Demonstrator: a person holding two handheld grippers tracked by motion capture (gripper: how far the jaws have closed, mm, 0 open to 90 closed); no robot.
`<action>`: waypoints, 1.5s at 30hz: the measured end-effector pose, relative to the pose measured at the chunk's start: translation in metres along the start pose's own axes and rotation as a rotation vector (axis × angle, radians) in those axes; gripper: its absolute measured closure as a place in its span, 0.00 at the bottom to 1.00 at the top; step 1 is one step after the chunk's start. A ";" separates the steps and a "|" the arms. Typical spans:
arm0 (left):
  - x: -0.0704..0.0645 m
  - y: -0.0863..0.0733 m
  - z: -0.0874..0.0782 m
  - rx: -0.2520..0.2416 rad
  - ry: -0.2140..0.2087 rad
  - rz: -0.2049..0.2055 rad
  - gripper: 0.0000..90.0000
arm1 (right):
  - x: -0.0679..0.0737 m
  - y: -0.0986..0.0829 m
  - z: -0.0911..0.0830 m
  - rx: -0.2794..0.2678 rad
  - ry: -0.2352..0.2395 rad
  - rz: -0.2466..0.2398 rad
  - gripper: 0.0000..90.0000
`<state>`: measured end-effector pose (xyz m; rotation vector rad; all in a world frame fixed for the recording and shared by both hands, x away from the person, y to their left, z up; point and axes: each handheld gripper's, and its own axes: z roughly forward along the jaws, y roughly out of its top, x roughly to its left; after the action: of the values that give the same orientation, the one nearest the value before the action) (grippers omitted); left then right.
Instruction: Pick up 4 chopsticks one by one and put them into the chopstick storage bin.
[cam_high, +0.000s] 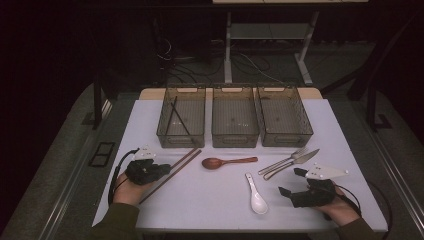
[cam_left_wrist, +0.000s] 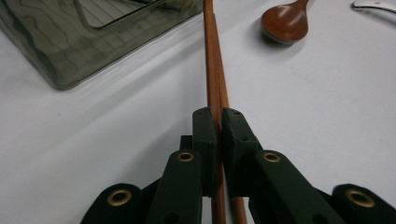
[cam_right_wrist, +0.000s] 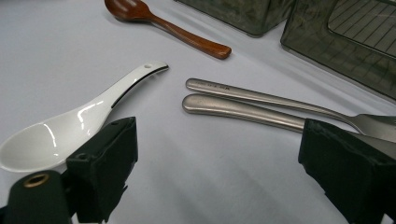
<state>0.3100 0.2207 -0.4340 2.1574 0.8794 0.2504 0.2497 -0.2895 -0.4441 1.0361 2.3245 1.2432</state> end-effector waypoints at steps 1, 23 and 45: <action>-0.001 0.001 -0.001 0.001 -0.002 0.002 0.94 | 0.000 0.000 0.000 0.000 0.000 0.000 0.13; -0.017 0.024 -0.020 -0.030 -0.050 -0.011 0.94 | 0.000 0.000 0.001 0.000 -0.001 -0.008 0.13; -0.003 0.083 -0.025 -0.118 -0.042 -0.010 0.94 | 0.002 0.002 0.004 -0.019 0.005 0.010 0.13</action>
<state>0.3392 0.1959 -0.3561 2.0411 0.8312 0.2456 0.2511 -0.2847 -0.4446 1.0410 2.3093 1.2700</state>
